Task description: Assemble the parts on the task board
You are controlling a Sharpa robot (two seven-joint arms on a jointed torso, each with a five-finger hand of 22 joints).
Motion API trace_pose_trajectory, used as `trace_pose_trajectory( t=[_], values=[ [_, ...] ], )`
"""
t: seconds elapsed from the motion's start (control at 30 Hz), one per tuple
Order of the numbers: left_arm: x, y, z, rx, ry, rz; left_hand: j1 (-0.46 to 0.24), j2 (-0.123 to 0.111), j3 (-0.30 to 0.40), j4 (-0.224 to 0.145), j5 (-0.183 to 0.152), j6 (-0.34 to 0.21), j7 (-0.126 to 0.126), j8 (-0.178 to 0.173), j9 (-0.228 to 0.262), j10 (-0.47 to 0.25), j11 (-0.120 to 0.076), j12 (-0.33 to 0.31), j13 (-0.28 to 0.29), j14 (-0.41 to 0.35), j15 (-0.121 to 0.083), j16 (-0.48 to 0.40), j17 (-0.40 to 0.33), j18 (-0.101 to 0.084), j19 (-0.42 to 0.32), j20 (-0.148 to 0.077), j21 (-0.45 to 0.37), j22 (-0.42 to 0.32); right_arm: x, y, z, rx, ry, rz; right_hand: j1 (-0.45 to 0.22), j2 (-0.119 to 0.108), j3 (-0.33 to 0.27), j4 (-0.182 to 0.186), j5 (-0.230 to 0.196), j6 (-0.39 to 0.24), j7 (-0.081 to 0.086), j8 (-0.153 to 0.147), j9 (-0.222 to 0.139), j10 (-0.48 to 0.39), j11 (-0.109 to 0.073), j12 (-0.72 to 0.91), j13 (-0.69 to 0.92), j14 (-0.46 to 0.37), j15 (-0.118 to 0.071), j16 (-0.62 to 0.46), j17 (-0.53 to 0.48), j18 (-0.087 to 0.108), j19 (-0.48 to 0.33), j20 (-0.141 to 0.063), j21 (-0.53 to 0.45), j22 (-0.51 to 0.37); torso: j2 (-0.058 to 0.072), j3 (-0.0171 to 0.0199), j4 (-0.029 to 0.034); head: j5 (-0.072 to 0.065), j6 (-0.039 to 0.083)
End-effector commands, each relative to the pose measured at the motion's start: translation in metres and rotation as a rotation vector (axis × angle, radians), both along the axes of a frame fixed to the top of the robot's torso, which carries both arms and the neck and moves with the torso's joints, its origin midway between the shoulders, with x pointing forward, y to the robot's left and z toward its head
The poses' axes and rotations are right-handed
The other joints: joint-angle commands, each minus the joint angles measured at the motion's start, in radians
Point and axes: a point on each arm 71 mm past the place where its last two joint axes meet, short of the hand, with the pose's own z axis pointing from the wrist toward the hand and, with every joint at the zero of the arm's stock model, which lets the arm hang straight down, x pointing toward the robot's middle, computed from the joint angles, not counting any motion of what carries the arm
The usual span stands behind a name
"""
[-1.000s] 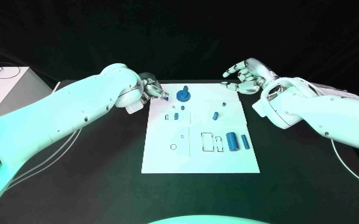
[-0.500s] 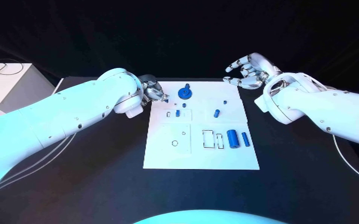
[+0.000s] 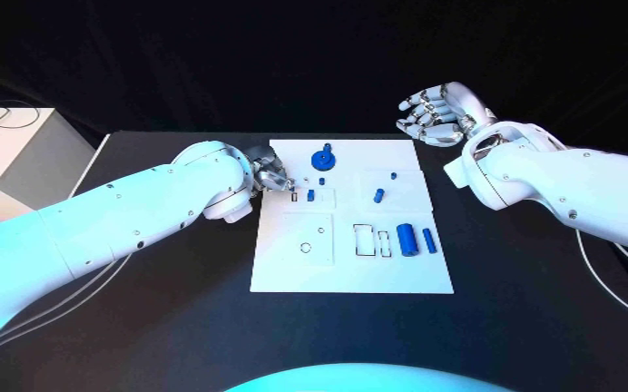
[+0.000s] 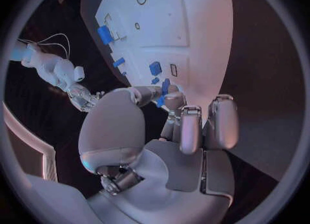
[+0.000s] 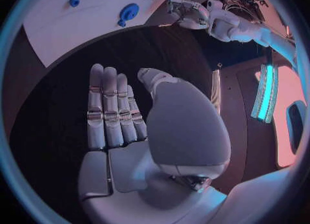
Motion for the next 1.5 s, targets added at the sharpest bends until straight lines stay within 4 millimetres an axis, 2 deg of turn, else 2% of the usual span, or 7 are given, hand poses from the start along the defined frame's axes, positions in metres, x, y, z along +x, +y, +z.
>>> trace_pose_trajectory(
  t=[0.03,0.13,0.23,0.47,0.63,0.97,1.5],
  values=[
    [-0.001,-0.002,0.002,-0.004,-0.051,0.000,-0.005,0.005,0.171,-0.166,0.002,0.011,-0.007,0.005,-0.001,0.007,0.001,0.005,-0.002,0.095,-0.005,0.006,0.234,0.003,0.003,0.000,0.006,0.006,0.002,-0.002,0.000,0.117,0.013,0.010,0.003,-0.009,0.011,-0.013,0.000,-0.002,0.030,-0.019,-0.006,0.020,0.035,-0.129,-0.184,-0.055,0.038,-0.179,-0.100,0.007,-0.042,0.045,-0.130,-0.128,0.001,-0.0002,-0.0011,0.001,-0.002],
    [-0.003,-0.002,0.000,-0.005,-0.048,-0.003,-0.006,0.005,0.173,-0.167,0.002,0.011,-0.007,0.005,-0.001,0.008,0.001,0.005,-0.001,0.095,-0.005,0.007,0.235,0.003,0.004,0.000,0.007,0.007,0.005,-0.003,-0.001,0.159,0.030,0.017,0.007,-0.004,0.003,-0.028,0.001,-0.022,0.044,-0.042,-0.015,-0.003,0.053,-0.177,-0.269,-0.104,0.065,-0.268,-0.158,0.003,-0.073,0.072,-0.195,-0.201,0.001,0.0008,-0.0008,0.003,-0.004],
    [-0.004,-0.002,-0.001,-0.006,-0.046,-0.005,-0.007,0.004,0.174,-0.168,0.002,0.012,-0.007,0.005,0.000,0.009,0.001,0.006,-0.001,0.095,-0.006,0.006,0.235,0.003,0.004,-0.001,0.007,0.007,0.007,-0.004,-0.002,0.187,0.039,0.021,0.014,0.011,-0.016,-0.045,0.003,-0.035,0.052,-0.061,-0.027,-0.023,0.067,-0.211,-0.336,-0.126,0.082,-0.329,-0.212,0.005,-0.100,0.091,-0.219,-0.264,0.001,0.0016,0.0016,0.003,-0.008],
    [-0.006,-0.003,-0.004,-0.008,-0.043,-0.009,-0.008,0.004,0.175,-0.169,0.002,0.012,-0.007,0.005,0.000,0.009,0.001,0.005,-0.001,0.095,-0.006,0.007,0.235,0.003,0.005,-0.001,0.007,0.008,0.008,-0.004,-0.002,0.211,0.034,0.029,0.015,0.024,-0.034,-0.059,0.007,-0.032,0.056,-0.074,-0.040,-0.016,0.072,-0.227,-0.397,-0.122,0.091,-0.373,-0.266,0.005,-0.135,0.104,-0.220,-0.335,0.000,0.0004,0.0011,0.005,-0.013],
    [-0.007,-0.004,-0.005,-0.003,-0.043,-0.018,-0.009,0.003,0.176,-0.169,0.002,0.013,-0.007,0.005,0.000,0.009,0.000,0.005,-0.002,0.095,-0.006,0.007,0.236,0.003,0.005,-0.001,0.007,0.008,0.008,-0.004,-0.002,0.214,0.030,0.030,0.015,0.030,-0.048,-0.065,0.009,-0.030,0.060,-0.082,-0.050,-0.020,0.077,-0.240,-0.433,-0.122,0.100,-0.401,-0.304,0.005,-0.185,0.116,-0.220,-0.387,0.001,0.0018,-0.0014,0.006,-0.015],
    [-0.008,-0.006,-0.009,0.017,-0.060,-0.047,-0.010,0.002,0.177,-0.170,0.001,0.013,-0.008,0.005,0.000,0.008,0.000,0.003,-0.005,0.095,-0.006,0.007,0.236,0.003,0.004,-0.001,0.007,0.007,0.008,-0.004,-0.001,0.220,0.026,0.033,0.016,0.036,-0.061,-0.068,0.011,-0.030,0.060,-0.087,-0.056,-0.027,0.080,-0.256,-0.451,-0.124,0.101,-0.419,-0.324,0.006,-0.188,0.119,-0.218,-0.409,0.001,0.0000,-0.0003,0.001,-0.018],
    [-0.009,-0.007,-0.016,0.061,-0.091,-0.068,-0.011,0.002,0.178,-0.171,-0.001,0.014,-0.008,0.005,0.000,0.007,0.000,0.002,-0.007,0.096,-0.006,0.008,0.237,0.003,0.004,-0.001,0.007,0.007,0.008,-0.005,-0.001,0.223,0.026,0.034,0.017,0.038,-0.065,-0.069,0.012,-0.032,0.063,-0.090,-0.058,-0.028,0.082,-0.260,-0.454,-0.123,0.104,-0.423,-0.329,0.006,-0.189,0.120,-0.218,-0.415,0.001,0.0004,-0.0002,-0.001,-0.025]
  ],
)
